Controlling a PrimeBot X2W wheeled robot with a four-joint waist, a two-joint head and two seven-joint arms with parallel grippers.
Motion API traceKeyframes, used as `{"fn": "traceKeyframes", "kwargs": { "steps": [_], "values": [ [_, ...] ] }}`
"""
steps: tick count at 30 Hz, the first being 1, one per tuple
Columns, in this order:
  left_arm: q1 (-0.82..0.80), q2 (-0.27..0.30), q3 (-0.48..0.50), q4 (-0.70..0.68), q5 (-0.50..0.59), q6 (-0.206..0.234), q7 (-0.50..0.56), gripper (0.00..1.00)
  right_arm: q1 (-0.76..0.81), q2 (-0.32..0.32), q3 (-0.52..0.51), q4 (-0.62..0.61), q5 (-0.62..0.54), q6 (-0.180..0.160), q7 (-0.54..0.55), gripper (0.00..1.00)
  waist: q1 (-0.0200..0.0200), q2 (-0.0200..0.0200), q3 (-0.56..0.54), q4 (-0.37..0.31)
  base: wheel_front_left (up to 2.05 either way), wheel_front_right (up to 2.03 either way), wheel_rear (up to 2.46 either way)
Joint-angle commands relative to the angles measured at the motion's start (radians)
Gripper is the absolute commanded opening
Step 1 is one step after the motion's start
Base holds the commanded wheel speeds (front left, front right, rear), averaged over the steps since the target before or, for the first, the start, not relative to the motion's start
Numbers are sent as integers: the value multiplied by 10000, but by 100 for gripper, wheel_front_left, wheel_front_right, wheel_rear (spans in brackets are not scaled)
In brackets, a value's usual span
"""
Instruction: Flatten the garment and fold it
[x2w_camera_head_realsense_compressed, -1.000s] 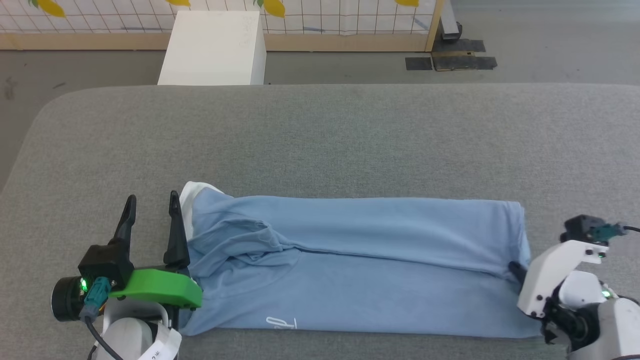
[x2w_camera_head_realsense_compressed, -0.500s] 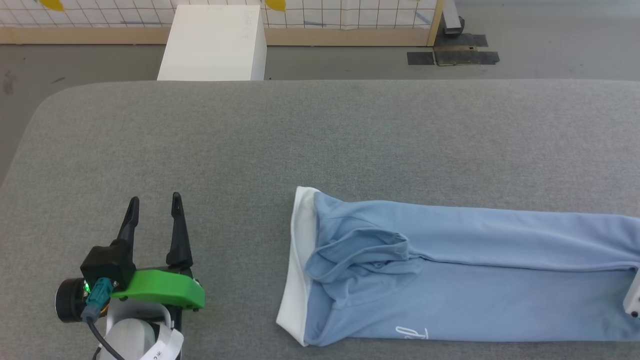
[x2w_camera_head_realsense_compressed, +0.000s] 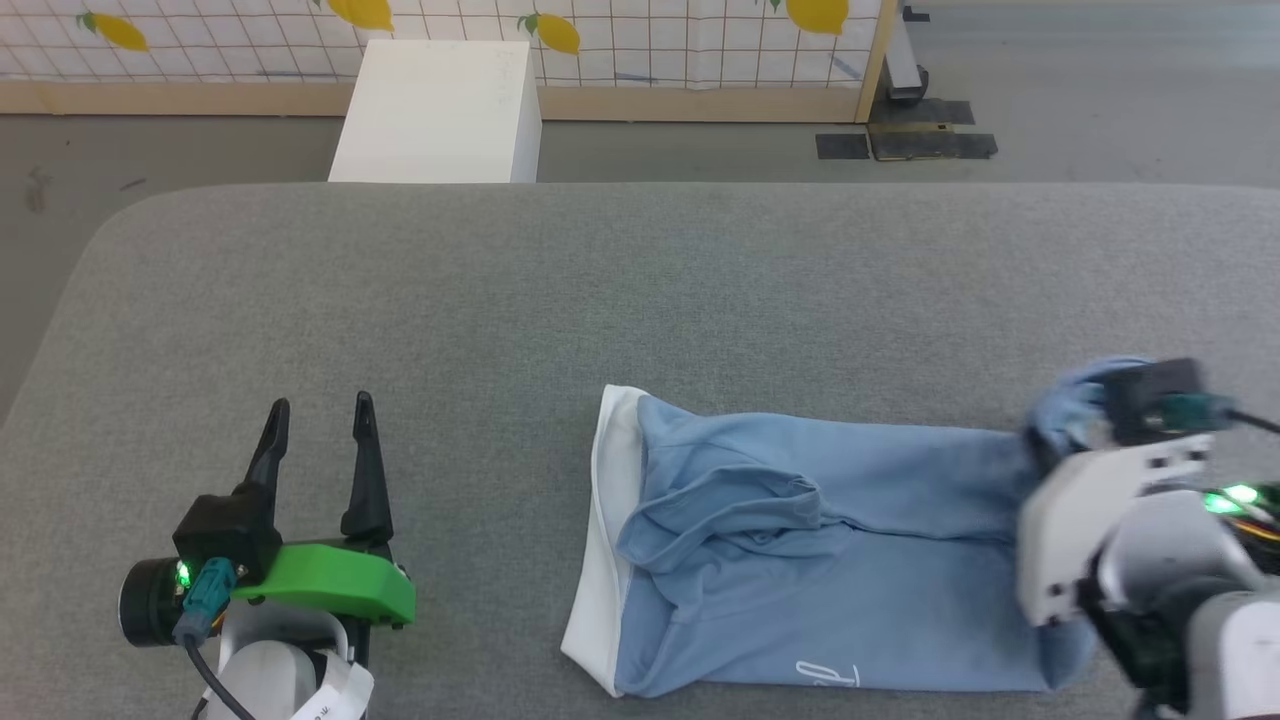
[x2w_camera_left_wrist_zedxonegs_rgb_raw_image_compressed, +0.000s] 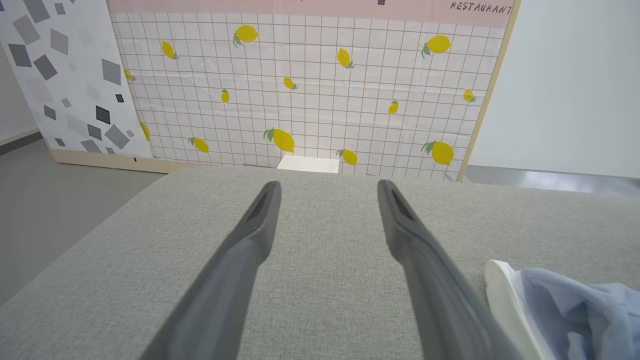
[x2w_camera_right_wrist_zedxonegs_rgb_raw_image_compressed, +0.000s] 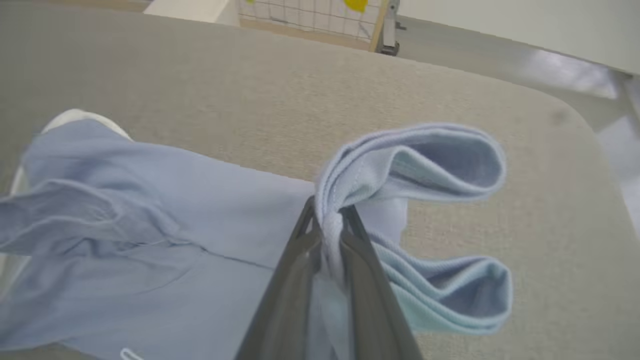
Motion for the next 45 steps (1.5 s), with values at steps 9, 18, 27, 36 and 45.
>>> {"fn": "traceKeyframes", "kwargs": {
  "steps": [9, 18, 27, 36, 45],
  "values": [
    [-351, -75, -189, -74, 49, -69, -43, 100, -1281, -70, 3732, -16, 484, -15, 23, 0, 0, 0, 504, 376, 0, 0, 0],
    [-901, -93, -542, -155, 47, -69, -43, 100, -3308, 151, 5925, 2943, 958, -15, -1070, 0, 0, 0, 1248, 1029, 0, 0, 0],
    [-1198, -100, -905, -165, -127, 78, -43, 100, -4208, 158, 7231, 5661, 1982, -15, -1678, 0, 0, 0, 1606, 1384, 0, 0, 0],
    [-1003, -101, -759, -64, -72, 142, -43, 100, -4435, 159, 7662, 6224, 3404, -15, -2380, 100, 0, 0, 1172, 965, 0, 0, 0],
    [-509, -102, -519, 21, -12, 25, -43, 100, -3706, 159, 5843, 3957, 4038, -15, -4789, 100, 0, 0, 320, 251, 0, 0, 0]
  ]
}}
